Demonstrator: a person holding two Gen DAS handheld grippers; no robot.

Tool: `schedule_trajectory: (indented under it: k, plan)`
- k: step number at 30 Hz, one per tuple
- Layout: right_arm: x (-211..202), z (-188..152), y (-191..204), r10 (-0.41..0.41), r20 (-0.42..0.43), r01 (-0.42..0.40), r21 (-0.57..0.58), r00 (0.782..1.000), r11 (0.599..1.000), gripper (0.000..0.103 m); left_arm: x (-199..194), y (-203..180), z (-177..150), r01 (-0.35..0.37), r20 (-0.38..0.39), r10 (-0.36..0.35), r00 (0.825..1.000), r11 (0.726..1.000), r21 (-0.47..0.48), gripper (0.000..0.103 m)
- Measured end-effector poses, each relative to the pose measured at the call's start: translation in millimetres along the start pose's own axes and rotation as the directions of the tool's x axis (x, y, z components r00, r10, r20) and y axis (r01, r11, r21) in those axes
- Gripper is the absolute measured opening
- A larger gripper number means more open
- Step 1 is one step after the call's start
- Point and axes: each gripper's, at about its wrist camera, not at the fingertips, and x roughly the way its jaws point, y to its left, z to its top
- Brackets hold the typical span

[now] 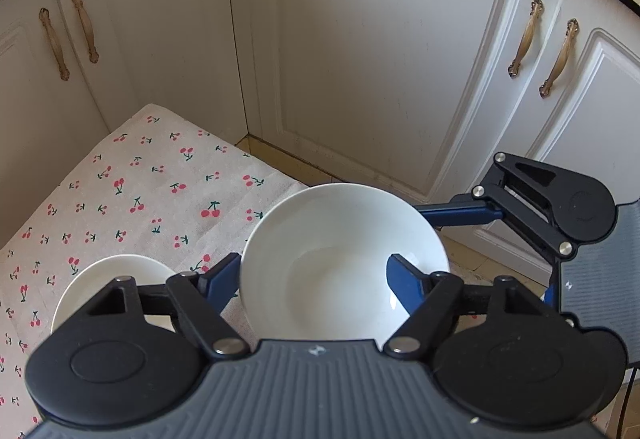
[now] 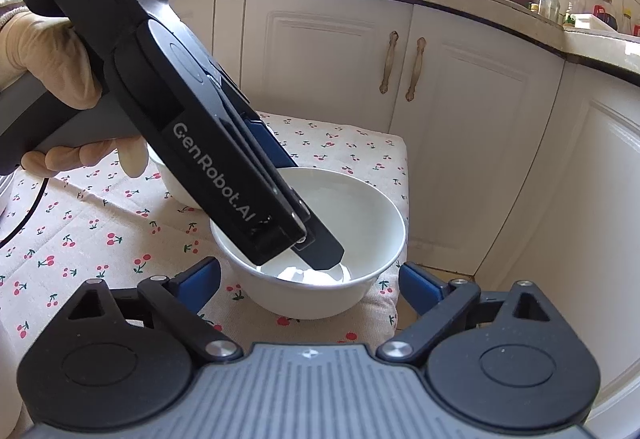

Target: Organize plates and bowls

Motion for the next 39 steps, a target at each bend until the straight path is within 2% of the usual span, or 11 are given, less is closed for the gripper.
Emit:
schedule_trajectory:
  k: [5, 26, 39]
  plan:
    - [0, 2, 1, 0.003, 0.002, -0.003, -0.003, 1.0, 1.0, 0.091, 0, 1, 0, 0.004, 0.001, -0.004, 1.0, 1.0, 0.004, 0.077]
    - [-3, 7, 2, -0.006, -0.012, 0.006, 0.014, 1.0, 1.0, 0.09, 3, 2, -1, 0.017, 0.0, -0.017, 1.0, 1.0, -0.001, 0.077]
    - [-18, 7, 10, 0.0, -0.031, 0.001, 0.025, 1.0, 1.0, 0.09, -14, -9, -7, 0.031, -0.003, -0.031, 1.0, 1.0, 0.001, 0.077]
